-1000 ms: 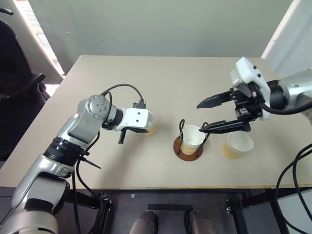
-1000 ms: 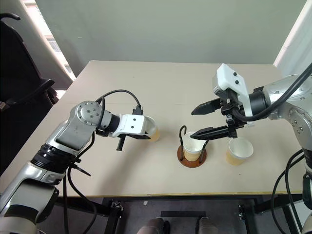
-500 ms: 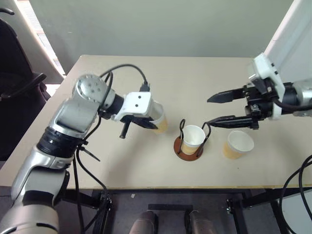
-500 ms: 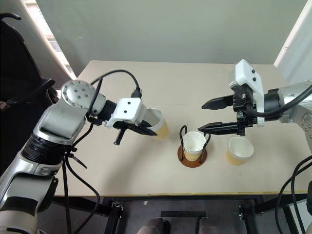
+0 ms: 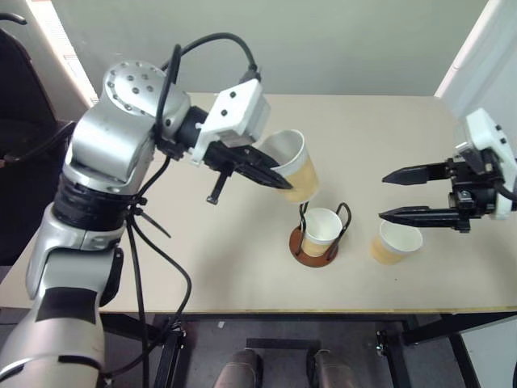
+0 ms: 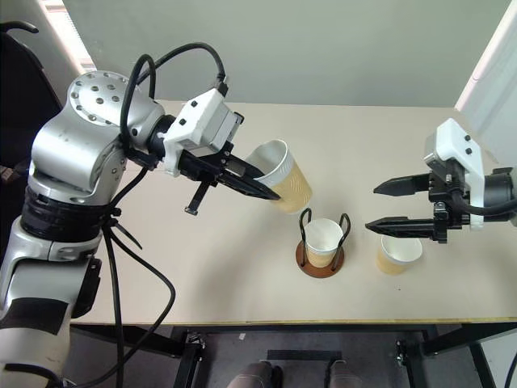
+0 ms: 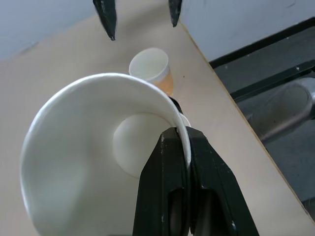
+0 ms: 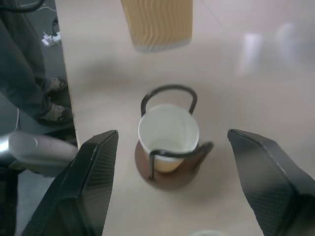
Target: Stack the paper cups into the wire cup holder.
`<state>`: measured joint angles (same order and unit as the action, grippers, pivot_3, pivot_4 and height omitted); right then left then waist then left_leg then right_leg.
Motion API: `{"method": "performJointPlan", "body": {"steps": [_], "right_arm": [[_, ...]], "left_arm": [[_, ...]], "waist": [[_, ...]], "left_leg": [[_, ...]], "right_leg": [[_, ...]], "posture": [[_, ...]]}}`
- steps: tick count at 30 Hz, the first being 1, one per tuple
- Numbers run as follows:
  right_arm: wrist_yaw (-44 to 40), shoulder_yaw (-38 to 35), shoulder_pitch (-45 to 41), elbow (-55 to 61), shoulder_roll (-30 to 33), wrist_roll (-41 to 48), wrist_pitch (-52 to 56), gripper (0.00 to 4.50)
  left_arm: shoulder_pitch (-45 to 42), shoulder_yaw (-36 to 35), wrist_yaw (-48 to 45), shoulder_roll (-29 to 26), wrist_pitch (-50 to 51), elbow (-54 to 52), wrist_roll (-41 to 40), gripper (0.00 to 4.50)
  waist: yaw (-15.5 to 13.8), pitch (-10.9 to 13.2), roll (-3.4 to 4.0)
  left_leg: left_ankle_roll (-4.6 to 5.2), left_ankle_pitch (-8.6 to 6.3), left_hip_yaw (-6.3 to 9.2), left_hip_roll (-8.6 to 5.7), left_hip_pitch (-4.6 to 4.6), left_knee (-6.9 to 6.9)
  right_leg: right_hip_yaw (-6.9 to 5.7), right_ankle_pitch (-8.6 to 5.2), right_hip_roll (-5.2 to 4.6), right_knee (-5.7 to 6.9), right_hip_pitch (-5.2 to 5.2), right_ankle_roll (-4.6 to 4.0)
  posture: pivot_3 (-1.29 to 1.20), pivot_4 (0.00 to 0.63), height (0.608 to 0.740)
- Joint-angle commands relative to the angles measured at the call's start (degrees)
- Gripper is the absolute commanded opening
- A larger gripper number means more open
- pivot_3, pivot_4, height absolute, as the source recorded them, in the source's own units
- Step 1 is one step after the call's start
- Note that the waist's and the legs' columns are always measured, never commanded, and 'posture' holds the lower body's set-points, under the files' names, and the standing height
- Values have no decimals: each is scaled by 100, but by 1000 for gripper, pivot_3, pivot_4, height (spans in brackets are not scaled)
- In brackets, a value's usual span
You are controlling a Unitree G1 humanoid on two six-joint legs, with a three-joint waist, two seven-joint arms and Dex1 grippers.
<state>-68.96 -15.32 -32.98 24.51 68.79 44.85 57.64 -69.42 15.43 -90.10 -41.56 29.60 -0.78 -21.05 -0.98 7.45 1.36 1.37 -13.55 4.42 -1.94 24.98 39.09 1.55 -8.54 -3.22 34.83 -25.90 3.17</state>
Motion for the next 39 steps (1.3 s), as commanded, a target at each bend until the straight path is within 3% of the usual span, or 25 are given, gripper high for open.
{"method": "performJointPlan", "body": {"steps": [1,16,27,39], "right_arm": [[91,-647,8,371,177,530,227,3692],[910,-1644,231,760,579,1510,771,3692],[1019,-2049,634,830,777,1641,753,3692],[551,-2169,835,696,1319,1685,699,3692]], "left_arm": [[-349,34,-231,205,-257,221,-22,61],[-839,1424,-240,822,-1643,1562,-161,61],[-1025,2192,-240,1075,-2228,1908,-280,61],[-929,2512,-240,1300,-2549,1923,-63,61]], "waist": [[0,0,0],[-31,0,0],[-65,0,0],[-82,0,1]], "left_leg": [[0,0,1,0,1,0],[12,-14,-1,-6,9,6],[31,-41,-5,-26,18,16],[37,-54,-8,-29,23,41]], "right_leg": [[0,-1,0,-1,0,2],[7,-28,-3,-2,4,66],[12,-49,-16,-3,5,102],[15,-58,-20,-1,9,115]], "posture": [[0,150,740],[0,150,740],[0,150,740],[0,150,740]]}}
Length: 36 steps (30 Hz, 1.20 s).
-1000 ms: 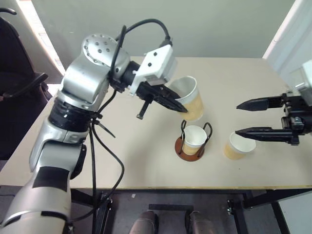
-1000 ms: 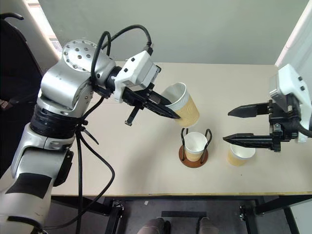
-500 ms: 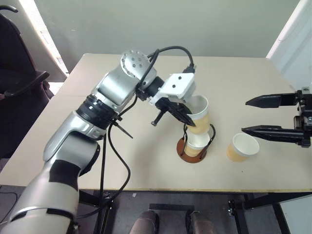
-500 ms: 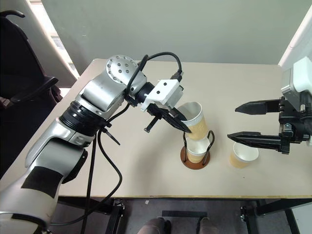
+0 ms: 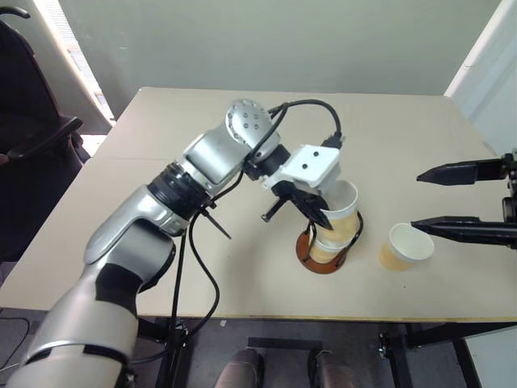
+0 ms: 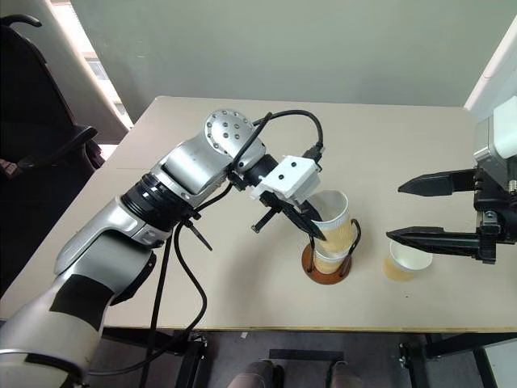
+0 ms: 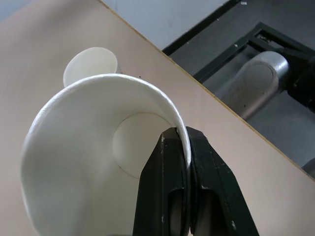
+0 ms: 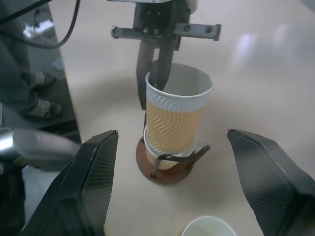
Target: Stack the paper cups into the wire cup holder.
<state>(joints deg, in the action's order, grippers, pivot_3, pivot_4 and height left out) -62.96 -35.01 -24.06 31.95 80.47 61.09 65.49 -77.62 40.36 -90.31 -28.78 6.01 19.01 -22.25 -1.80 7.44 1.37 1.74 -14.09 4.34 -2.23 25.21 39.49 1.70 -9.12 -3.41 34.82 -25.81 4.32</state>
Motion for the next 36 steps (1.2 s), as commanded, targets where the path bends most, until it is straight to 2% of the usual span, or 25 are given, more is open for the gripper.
{"method": "performJointPlan", "body": {"steps": [1,12,20,23,24,33,34,36], "right_arm": [[-40,-196,-66,-47,149,68,-92,3692],[-13,-240,8,-1,92,76,-110,3692],[-48,-147,37,-19,116,9,-217,3692],[-7,-50,39,-21,123,-12,-286,3692],[2,-30,42,-26,130,-15,-298,3692],[470,417,87,14,187,-68,-168,3692],[539,464,124,51,172,-106,-158,3692],[661,526,234,150,148,-178,-125,3692]], "left_arm": [[-96,31,-219,39,-265,-30,136,61],[10,-58,-219,235,-639,135,723,61],[87,-67,-219,269,-451,-65,753,61],[55,-170,-219,354,-517,45,887,600],[28,-194,-219,380,-528,109,903,903],[-221,-876,-169,637,-479,746,991,4081],[-248,-1004,-143,666,-406,817,961,4335],[-267,-1251,-138,677,-217,891,878,4442]], "waist": [[0,0,0],[-1,0,1],[-2,-1,2],[-2,-1,2],[-3,-1,2],[-5,-1,3],[-6,-1,3],[-7,-1,3]], "left_leg": [[1,0,0,0,0,3],[19,-16,-1,0,-1,54],[19,-22,-1,1,-3,56],[20,-24,-1,0,-2,57],[20,-24,-1,0,-2,57],[19,-25,-3,1,-4,57],[20,-25,-4,0,-4,57],[21,-27,-3,0,-3,58]], "right_leg": [[0,0,0,1,0,0],[0,-1,1,6,20,6],[0,-2,1,8,22,9],[0,-2,1,7,23,9],[0,-2,1,6,23,9],[1,-3,1,8,23,11],[1,-4,1,9,24,13],[1,-5,1,7,24,15]], "posture": [[0,150,740],[0,150,740],[0,150,740],[0,150,740],[0,150,740],[0,150,740],[0,150,740],[0,150,740]]}}
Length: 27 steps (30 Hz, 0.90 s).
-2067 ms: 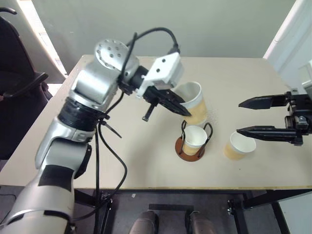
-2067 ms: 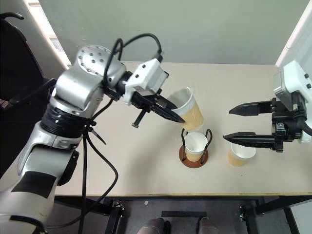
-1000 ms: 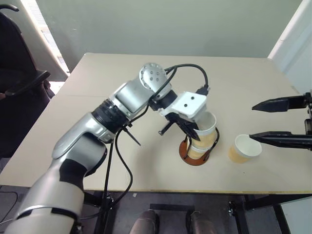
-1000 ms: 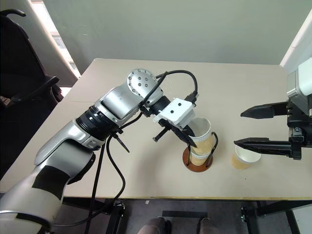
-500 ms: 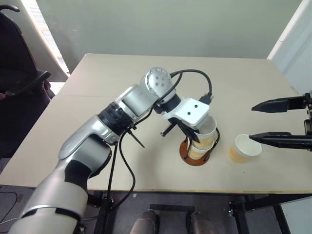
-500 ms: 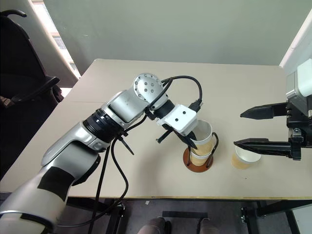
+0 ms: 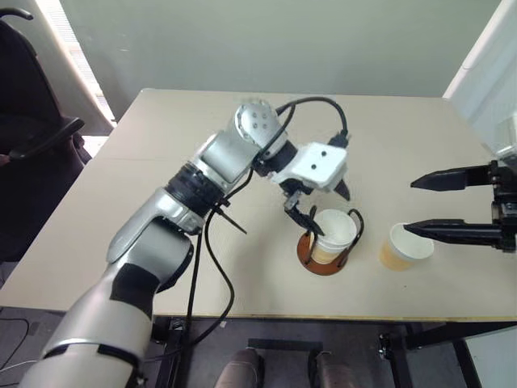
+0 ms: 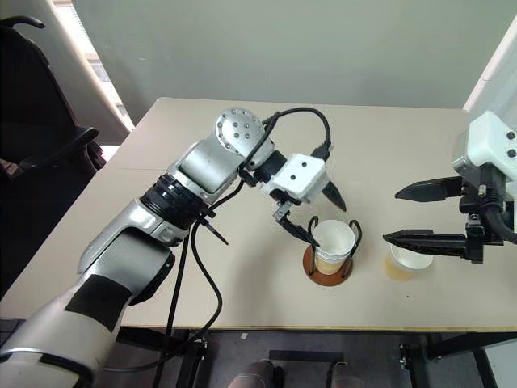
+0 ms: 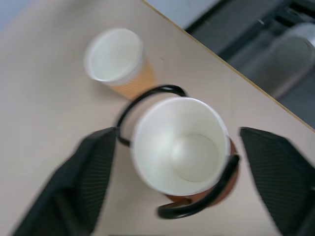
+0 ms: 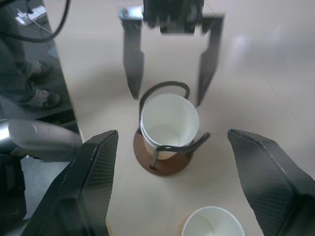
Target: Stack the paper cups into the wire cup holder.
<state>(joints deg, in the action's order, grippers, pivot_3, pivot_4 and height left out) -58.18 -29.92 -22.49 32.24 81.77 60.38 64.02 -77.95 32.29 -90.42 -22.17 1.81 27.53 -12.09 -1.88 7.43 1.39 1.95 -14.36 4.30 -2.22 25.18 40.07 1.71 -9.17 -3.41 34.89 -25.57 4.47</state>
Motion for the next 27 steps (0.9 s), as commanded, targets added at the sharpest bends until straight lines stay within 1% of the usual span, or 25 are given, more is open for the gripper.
{"method": "performJointPlan", "body": {"steps": [1,4,9,13,18,21,27], "right_arm": [[237,30,145,175,6,-125,50,3692],[360,151,556,448,43,-411,95,3692],[632,620,942,876,-13,-487,179,3692],[920,1550,1255,977,112,-1400,-248,3692],[1024,2354,993,683,-41,-2024,-535,3692],[935,2546,938,436,-12,-2350,-714,3692],[603,2533,977,227,89,-2584,-894,3692]], "left_arm": [[-225,-557,-154,-1,318,45,-184,4442],[-148,-824,-206,-220,891,-126,-607,4442],[191,-1075,-208,-731,1231,-443,-910,4442],[720,-928,-208,-1502,1231,-1011,-1089,4442],[1167,-1217,-208,-1992,1404,-1459,-1210,4442],[1384,-1443,-184,-2136,1509,-1614,-1187,4442],[1898,-1895,-95,-2456,1619,-1957,-1210,4442]], "waist": [[0,0,0],[-1,0,0],[2,-3,6],[9,-3,6],[-4,-4,6],[-5,-4,6],[16,-4,6]], "left_leg": [[0,-1,0,0,0,0],[-1,-4,-3,1,0,0],[-4,-6,-4,2,-2,-2],[-4,-8,-4,1,-12,0],[0,-6,-3,0,-14,9],[4,-5,-3,0,-15,11],[3,-6,-3,3,-24,8]], "right_leg": [[0,0,0,0,0,0],[1,-3,0,0,-2,5],[2,-5,2,-1,-3,7],[5,-6,3,0,2,9],[6,-4,3,3,7,7],[6,-1,2,2,10,5],[4,0,3,4,15,-2]], "posture": [[0,150,740],[0,150,740],[0,150,740],[0,150,740],[0,150,740],[0,150,740],[0,150,740]]}}
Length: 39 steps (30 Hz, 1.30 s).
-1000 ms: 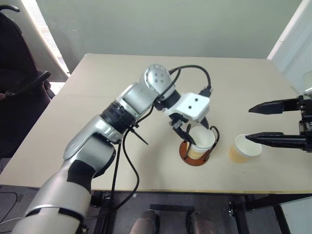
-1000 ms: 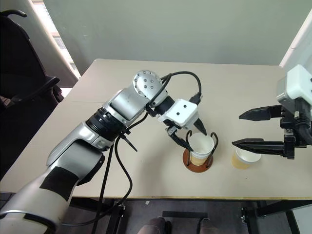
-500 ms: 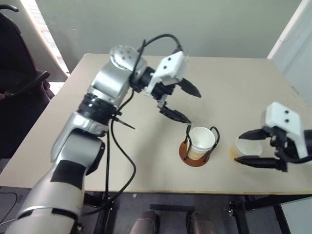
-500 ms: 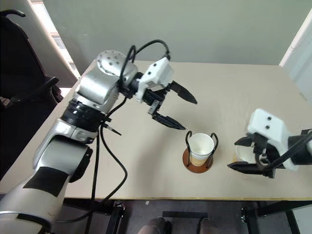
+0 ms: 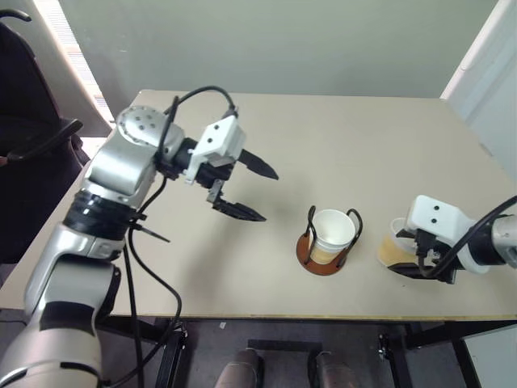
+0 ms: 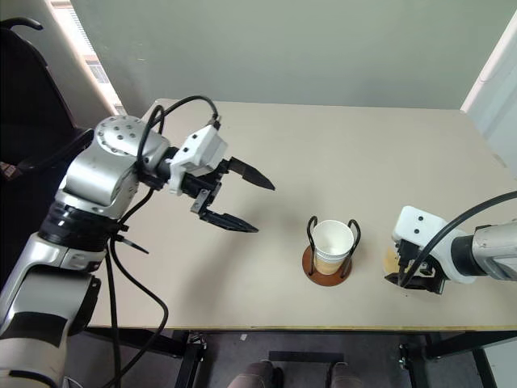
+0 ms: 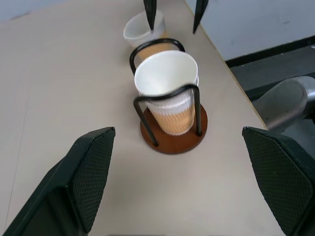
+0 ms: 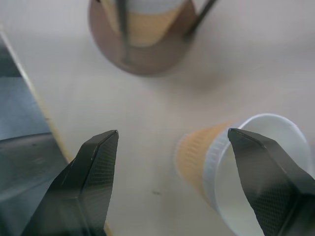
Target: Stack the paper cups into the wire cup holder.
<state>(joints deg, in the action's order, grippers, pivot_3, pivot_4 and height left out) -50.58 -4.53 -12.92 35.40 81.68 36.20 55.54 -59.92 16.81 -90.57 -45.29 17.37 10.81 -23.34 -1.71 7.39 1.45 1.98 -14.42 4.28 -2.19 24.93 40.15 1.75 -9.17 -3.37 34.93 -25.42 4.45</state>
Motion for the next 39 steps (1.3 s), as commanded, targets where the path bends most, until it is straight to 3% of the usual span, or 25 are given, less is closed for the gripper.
{"method": "performJointPlan", "body": {"steps": [1,23,36,39], "right_arm": [[-188,23,29,-105,91,-210,-77,3692],[-985,-555,-254,-222,120,109,209,3692],[-972,316,-56,-422,115,-993,-591,3692],[-971,597,-332,-457,-52,-1140,-662,3068]], "left_arm": [[158,-415,-39,-181,98,-327,-87,4442],[421,-694,-129,-250,85,-396,-29,4442],[589,-803,-77,-284,-73,-552,-42,4442],[615,-813,-74,-290,-77,-575,-38,4500]], "waist": [[-2,0,0],[1,0,0],[10,0,0],[17,0,0]], "left_leg": [[0,0,0,0,0,0],[-12,-7,4,0,1,-10],[-20,-17,9,1,0,-10],[-17,-20,9,1,0,-9]], "right_leg": [[0,1,0,-1,0,-2],[-2,5,1,-6,-4,-24],[-2,4,4,-6,-7,-26],[-2,5,4,-6,-7,-26]], "posture": [[0,150,740],[0,150,740],[0,150,740],[0,150,740]]}}
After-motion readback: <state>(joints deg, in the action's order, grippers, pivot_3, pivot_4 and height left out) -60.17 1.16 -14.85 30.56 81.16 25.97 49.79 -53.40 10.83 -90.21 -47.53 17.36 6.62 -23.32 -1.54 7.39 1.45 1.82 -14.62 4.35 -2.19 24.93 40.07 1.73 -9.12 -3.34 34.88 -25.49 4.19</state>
